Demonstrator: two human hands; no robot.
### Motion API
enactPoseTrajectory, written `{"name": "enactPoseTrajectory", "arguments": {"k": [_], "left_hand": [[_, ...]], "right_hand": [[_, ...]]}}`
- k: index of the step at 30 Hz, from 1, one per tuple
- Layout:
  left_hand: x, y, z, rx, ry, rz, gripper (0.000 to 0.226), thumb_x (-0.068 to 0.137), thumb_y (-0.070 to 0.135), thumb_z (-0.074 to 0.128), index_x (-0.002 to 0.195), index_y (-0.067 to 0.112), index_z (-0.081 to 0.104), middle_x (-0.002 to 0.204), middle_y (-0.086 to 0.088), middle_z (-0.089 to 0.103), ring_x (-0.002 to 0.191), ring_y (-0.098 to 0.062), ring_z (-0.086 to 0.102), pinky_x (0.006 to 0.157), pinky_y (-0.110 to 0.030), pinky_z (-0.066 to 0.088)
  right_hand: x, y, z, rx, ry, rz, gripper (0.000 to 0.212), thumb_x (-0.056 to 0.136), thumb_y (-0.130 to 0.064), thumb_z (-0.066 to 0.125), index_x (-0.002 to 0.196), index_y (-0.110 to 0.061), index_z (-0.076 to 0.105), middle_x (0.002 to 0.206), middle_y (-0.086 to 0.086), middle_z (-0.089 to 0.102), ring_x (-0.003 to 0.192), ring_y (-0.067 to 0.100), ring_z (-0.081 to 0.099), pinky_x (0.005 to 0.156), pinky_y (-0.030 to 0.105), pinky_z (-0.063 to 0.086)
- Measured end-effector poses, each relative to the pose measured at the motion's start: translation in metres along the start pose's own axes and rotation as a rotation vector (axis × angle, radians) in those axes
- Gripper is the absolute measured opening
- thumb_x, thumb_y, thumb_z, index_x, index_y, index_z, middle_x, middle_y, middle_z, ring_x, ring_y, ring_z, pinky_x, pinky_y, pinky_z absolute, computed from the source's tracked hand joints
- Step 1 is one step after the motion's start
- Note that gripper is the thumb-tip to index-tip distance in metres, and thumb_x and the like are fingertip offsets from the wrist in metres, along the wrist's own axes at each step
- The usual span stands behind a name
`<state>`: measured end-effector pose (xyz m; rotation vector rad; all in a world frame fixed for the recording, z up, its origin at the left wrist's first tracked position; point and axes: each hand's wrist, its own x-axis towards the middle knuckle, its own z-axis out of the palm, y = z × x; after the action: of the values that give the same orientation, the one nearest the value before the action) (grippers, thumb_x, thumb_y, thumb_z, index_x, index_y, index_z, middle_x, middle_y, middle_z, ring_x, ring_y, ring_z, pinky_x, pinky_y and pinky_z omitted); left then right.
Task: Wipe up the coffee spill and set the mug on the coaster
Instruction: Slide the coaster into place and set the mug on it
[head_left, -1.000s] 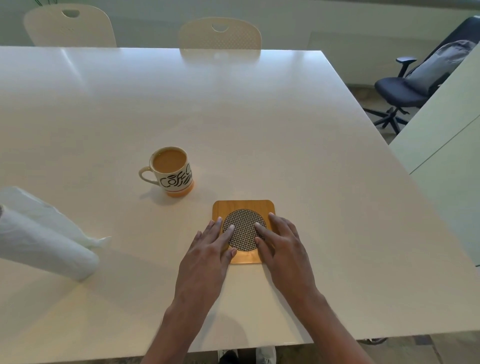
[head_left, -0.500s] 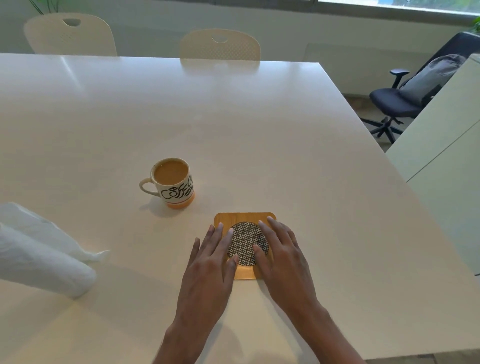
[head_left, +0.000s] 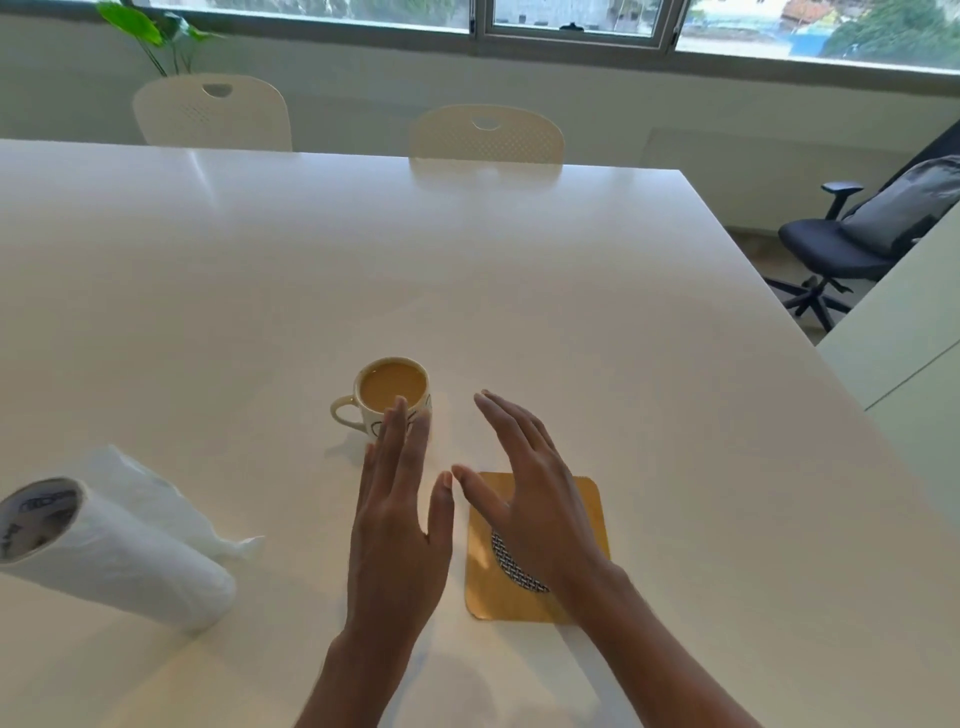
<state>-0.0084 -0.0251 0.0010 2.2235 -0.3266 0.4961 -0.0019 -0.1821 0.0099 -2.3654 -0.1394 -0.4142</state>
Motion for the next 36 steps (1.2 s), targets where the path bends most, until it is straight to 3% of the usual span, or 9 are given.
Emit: {"name": "enactPoseTrajectory", "arguments": {"k": [5,9,13,16,18,25,29,32,36], "left_hand": [[0.025,-0.017,-0.01,-0.015,0.07,-0.053,0.063,0.106,0.02,0.048,0.167,0.02,0.031,0.177,0.002,0.02,0.163,-0.024,0.024,0.122,-0.059,0.04],[0.043,-0.032,-0.012,-0.022,0.138,-0.162,0.063,0.107,0.006,0.049,0.166,0.019,0.031,0.178,0.002,0.018,0.163,-0.022,0.024,0.125,-0.039,0.031],[0.056,-0.046,-0.011,-0.05,0.174,-0.307,0.063,0.107,0.004,0.051,0.166,0.018,0.032,0.176,-0.002,0.024,0.162,-0.021,0.027,0.125,-0.016,0.02],[0.06,-0.058,-0.007,-0.163,0.195,-0.4,0.062,0.107,0.003,0.051,0.165,0.018,0.034,0.171,-0.006,0.038,0.157,-0.022,0.039,0.126,-0.037,0.035],[0.06,-0.062,-0.005,-0.222,0.203,-0.474,0.061,0.108,0.004,0.051,0.164,0.021,0.037,0.165,-0.006,0.048,0.151,-0.021,0.047,0.118,-0.031,0.04],[0.064,-0.071,-0.002,-0.22,0.258,-0.466,0.036,0.108,0.01,0.058,0.142,0.017,0.064,0.135,0.002,0.072,0.12,-0.008,0.065,0.1,-0.024,0.049],[0.068,-0.08,0.002,-0.215,0.286,-0.479,0.027,0.106,0.006,0.061,0.125,0.021,0.07,0.116,0.008,0.076,0.102,-0.004,0.071,0.088,-0.014,0.052],[0.068,-0.08,0.001,-0.226,0.296,-0.462,0.029,0.105,0.005,0.062,0.114,0.031,0.07,0.104,0.022,0.074,0.096,0.012,0.068,0.082,-0.005,0.051],[0.071,-0.081,0.002,-0.229,0.301,-0.459,0.025,0.104,0.003,0.062,0.114,0.024,0.074,0.104,0.016,0.077,0.097,0.007,0.069,0.079,-0.005,0.05]], "right_hand": [[0.04,-0.006,0.018,0.211,-0.056,0.007,0.084,0.093,-0.059,0.072,0.162,-0.037,0.032,0.166,-0.011,0.045,0.148,-0.004,0.039,0.115,0.012,0.032],[0.07,-0.007,0.028,0.349,-0.125,0.049,0.094,0.086,-0.046,0.086,0.163,-0.028,0.034,0.166,-0.006,0.047,0.151,0.008,0.045,0.124,0.036,0.041],[0.094,-0.003,0.036,0.437,-0.207,0.095,0.11,0.078,-0.033,0.096,0.165,-0.024,0.029,0.167,0.0,0.044,0.152,0.009,0.042,0.126,0.03,0.036],[0.105,0.003,0.042,0.487,-0.296,0.118,0.116,0.077,-0.023,0.097,0.167,-0.024,0.024,0.169,0.002,0.04,0.155,0.011,0.039,0.127,0.031,0.033],[0.109,0.008,0.046,0.507,-0.356,0.122,0.118,0.076,-0.019,0.097,0.167,-0.024,0.022,0.169,0.003,0.04,0.155,0.012,0.038,0.129,0.036,0.033],[0.109,0.023,0.057,0.53,-0.433,0.129,0.111,0.075,-0.015,0.098,0.163,-0.031,0.032,0.155,-0.005,0.054,0.145,0.009,0.052,0.124,0.04,0.043],[0.11,0.029,0.069,0.486,-0.411,0.11,0.099,0.075,-0.016,0.098,0.158,-0.024,0.043,0.149,-0.006,0.06,0.141,0.011,0.056,0.12,0.041,0.048],[0.109,0.029,0.069,0.442,-0.354,0.085,0.089,0.075,-0.02,0.098,0.151,-0.021,0.052,0.143,-0.005,0.066,0.137,0.014,0.06,0.117,0.045,0.05],[0.11,0.031,0.07,0.417,-0.294,0.052,0.085,0.075,-0.021,0.099,0.148,-0.017,0.056,0.139,-0.005,0.069,0.134,0.015,0.063,0.115,0.042,0.052]]}}
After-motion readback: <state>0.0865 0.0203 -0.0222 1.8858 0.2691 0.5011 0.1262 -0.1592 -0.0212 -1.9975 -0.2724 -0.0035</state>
